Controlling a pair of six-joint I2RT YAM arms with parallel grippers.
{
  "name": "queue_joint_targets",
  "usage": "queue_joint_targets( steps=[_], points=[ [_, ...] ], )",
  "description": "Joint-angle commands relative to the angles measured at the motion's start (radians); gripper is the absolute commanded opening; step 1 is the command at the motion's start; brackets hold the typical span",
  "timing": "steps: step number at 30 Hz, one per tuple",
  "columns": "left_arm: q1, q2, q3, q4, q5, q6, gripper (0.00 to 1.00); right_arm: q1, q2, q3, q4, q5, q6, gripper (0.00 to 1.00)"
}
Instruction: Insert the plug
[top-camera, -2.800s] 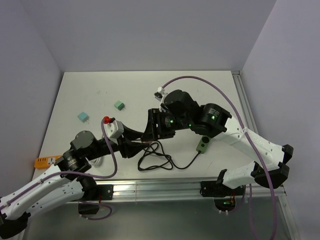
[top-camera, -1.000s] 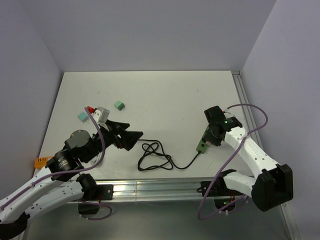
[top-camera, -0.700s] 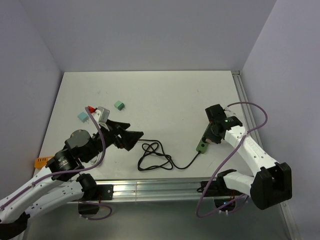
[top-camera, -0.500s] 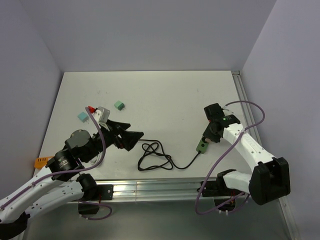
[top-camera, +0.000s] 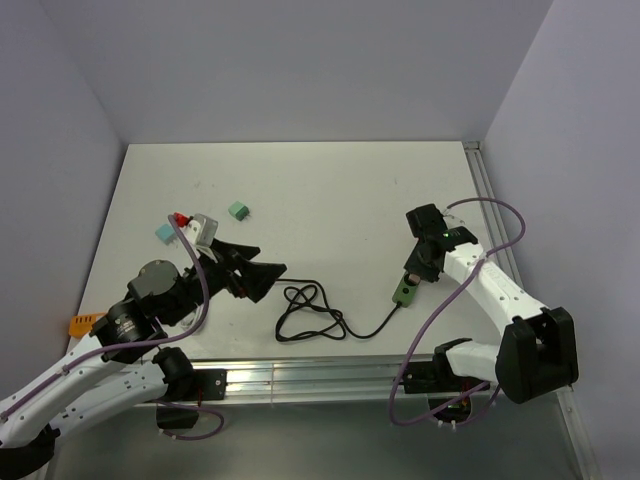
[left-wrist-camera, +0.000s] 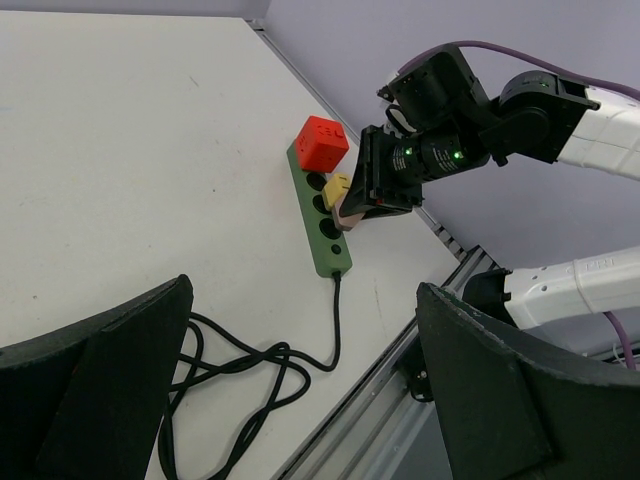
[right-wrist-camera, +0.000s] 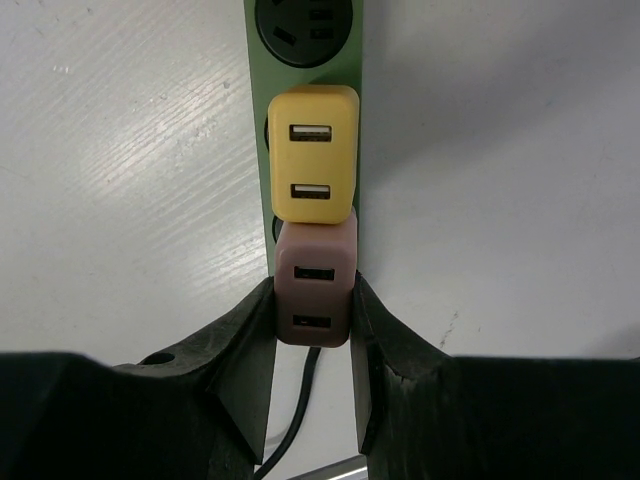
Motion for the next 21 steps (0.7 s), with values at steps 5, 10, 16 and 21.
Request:
queue_joint_targets(
  steps=[5,10,16,21],
  points=[
    [-0.001,-0.016,0.025,0.005,0.005,0.025,0.99,-0.008,-0.017,-0.024,0.010,0.010,-0.015,0.00],
    [-0.001,-0.013,0.022,0.011,0.011,0.021,1.00,-0.008,-0.024,-0.047,-0.002,0.005,-0.023,0.00],
    [-0.001,-0.011,0.020,0.007,0.014,0.015,0.99,-0.006,-0.045,-0.027,-0.017,-0.008,-0.027,0.00],
    [-0.001,-0.013,0.017,0.013,0.013,0.010,1.00,-0.006,-0.063,-0.008,-0.019,-0.005,-0.042,0.00]
  ],
)
